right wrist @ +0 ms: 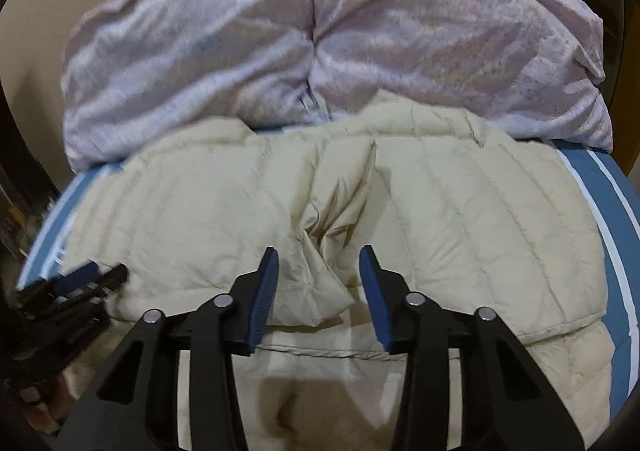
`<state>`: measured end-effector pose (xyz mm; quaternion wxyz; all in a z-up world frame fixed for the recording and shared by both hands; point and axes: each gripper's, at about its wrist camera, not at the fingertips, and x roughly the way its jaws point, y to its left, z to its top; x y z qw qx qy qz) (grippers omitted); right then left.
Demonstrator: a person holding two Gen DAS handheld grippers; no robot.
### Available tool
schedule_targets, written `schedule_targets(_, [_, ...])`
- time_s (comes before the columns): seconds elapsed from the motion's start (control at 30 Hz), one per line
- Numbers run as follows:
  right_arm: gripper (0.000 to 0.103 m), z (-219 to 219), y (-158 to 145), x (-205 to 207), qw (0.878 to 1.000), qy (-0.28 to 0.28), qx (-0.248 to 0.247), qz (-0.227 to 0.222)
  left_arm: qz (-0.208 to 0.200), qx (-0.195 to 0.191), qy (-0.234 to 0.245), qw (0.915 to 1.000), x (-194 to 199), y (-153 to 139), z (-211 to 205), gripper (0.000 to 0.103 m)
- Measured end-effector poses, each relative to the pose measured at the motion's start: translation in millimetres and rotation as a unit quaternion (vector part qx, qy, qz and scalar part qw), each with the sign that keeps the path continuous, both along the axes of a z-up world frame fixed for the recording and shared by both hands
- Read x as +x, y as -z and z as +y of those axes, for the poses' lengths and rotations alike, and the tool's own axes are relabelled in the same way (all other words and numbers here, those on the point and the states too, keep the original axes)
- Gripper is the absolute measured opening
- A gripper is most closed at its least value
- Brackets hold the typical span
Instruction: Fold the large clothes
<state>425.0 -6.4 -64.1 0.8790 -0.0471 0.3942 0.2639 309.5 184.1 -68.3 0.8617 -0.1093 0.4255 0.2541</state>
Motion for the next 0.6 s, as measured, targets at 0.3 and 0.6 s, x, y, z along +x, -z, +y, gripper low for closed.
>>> schedule_targets(0.3, [0.040, -4.7, 28.8, 8.3, 1.000, 0.014, -0.013, 0.022, -0.005, 0.028, 0.019, 0.9994, 7.1, 18.1, -9.5, 0.052])
schedule_targets(0.6, [0.042, -2.3, 30.7, 11.1, 0.999, 0.015, -0.015, 0.033, 0.013, 0.032, 0.003, 0.9994, 11.8, 23.2, -6.2, 0.070])
